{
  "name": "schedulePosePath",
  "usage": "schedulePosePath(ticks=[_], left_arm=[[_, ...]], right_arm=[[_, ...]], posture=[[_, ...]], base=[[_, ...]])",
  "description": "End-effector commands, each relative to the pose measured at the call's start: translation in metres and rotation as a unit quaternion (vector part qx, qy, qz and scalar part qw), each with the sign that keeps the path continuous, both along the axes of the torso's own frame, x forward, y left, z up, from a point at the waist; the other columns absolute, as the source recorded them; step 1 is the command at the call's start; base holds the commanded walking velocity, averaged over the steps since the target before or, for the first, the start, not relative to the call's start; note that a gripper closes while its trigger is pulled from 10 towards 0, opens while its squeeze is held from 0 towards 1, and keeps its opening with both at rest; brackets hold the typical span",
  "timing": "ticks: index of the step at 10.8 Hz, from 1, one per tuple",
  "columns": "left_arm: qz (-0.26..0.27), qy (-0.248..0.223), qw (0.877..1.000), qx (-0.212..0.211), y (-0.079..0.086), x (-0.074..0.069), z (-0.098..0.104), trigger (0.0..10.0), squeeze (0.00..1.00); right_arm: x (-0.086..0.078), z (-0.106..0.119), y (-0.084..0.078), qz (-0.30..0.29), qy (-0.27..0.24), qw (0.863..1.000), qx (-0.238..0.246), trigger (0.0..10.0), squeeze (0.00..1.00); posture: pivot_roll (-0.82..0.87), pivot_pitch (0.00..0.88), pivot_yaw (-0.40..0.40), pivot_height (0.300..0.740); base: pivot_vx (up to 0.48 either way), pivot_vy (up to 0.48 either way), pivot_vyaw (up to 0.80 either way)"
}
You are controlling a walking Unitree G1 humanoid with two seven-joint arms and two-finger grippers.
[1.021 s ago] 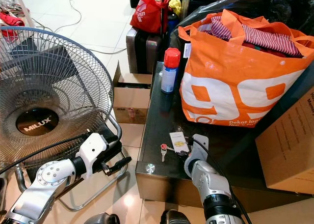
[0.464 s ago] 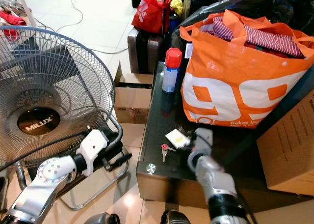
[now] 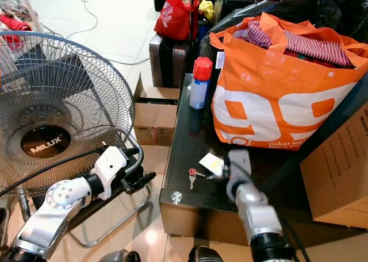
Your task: Hang keys on a hook
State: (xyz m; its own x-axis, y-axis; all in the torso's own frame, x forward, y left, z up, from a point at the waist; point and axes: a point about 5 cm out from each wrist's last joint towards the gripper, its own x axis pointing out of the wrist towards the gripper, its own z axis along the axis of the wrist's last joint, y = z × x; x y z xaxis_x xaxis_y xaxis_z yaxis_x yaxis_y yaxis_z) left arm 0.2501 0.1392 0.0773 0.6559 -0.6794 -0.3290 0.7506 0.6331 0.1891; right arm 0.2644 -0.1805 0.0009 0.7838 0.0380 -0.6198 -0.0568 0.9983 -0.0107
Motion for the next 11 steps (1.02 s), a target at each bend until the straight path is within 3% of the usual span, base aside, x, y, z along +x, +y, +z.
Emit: schedulePosePath(ticks=[1, 2, 3, 4, 11], left_arm=[[-0.011, 0.014, 1.0, 0.011, 0.0007, -0.0043, -0.0046, 10.0, 0.0], [-0.013, 0.015, 1.0, 0.012, 0.0014, -0.0047, -0.0048, 10.0, 0.0], [-0.013, 0.016, 1.0, 0.013, 0.0019, -0.0051, -0.0049, 10.0, 0.0], [-0.015, 0.018, 1.0, 0.014, 0.0032, -0.0065, -0.0053, 10.0, 0.0], [-0.024, 0.025, 0.999, 0.017, 0.0048, -0.0091, -0.0047, 10.0, 0.0]], right_arm=[[0.0017, -0.0033, -0.0027, -0.012, -0.006, 1.0, -0.012, 0.0, 0.0], [0.0011, -0.0067, -0.0032, -0.017, -0.002, 1.0, -0.02, 7.4, 0.0], [0.0013, -0.0073, -0.0031, -0.017, -0.003, 1.0, -0.022, 10.0, 0.0], [0.0012, -0.0057, -0.0046, -0.022, -0.014, 1.0, -0.009, 10.0, 1.0], [0.0034, -0.0103, -0.0068, -0.013, -0.021, 1.0, 0.018, 10.0, 1.0]], posture=[[-0.1, 0.063, 0.001, 0.74], [-0.1, 0.064, 0.001, 0.74], [-0.1, 0.064, 0.002, 0.74], [-0.1, 0.063, 0.002, 0.74], [-0.09, 0.098, 0.008, 0.74]], base=[[0.0, 0.0, 0.0], [0.0, 0.0, 0.0], [0.0, 0.0, 0.0], [0.0, 0.0, 0.0], [0.0, 0.0, 0.0]])
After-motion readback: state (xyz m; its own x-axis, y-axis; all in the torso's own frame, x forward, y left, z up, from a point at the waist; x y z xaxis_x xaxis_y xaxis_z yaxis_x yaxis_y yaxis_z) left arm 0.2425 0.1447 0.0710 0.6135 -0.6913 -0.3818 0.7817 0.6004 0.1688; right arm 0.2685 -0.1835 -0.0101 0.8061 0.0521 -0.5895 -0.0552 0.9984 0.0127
